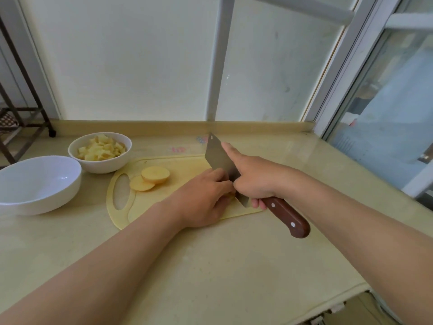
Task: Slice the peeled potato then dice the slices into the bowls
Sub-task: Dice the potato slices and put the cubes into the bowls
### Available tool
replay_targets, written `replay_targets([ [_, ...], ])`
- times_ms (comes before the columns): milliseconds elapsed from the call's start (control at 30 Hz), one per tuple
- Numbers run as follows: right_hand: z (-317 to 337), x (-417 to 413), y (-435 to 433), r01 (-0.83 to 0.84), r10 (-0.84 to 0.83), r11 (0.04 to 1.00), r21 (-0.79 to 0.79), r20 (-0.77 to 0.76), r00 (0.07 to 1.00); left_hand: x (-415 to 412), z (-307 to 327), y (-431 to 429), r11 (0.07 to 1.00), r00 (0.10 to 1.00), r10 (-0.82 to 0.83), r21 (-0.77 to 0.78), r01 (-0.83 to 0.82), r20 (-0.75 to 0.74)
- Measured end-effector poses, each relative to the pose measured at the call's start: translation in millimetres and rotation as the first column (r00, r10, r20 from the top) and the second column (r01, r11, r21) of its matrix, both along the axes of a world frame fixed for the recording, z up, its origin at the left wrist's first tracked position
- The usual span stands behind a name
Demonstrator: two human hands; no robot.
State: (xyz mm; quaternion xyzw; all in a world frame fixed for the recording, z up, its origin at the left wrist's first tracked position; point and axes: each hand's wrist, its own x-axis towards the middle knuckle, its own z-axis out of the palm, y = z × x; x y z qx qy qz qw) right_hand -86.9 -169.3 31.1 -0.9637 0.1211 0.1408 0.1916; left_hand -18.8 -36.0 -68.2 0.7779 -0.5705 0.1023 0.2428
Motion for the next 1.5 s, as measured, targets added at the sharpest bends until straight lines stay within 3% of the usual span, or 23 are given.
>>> replay_targets([
  [533,-0.8,-14.0,-11.5,0.026,-0.025,0.999,0.040,-0.023,0.999,1.1,2.8,12.8,0.995,0.999,0.038,-0.093,-0.041,-0.036],
  [833,-5.2,-11.0,-25.7,0.060,-0.067,0.983,0.176,0.036,0.997,-2.6,6.2,14.3,0.996,0.999,0.023,-0.087,-0.026,-0.042],
  [1500,7.5,-20.2,-8.9,0.026,-0.031,0.996,0.081,0.064,0.997,-1.3,5.2,11.7,0.999,0.999,0.033,-0.034,-0.034,-0.012],
])
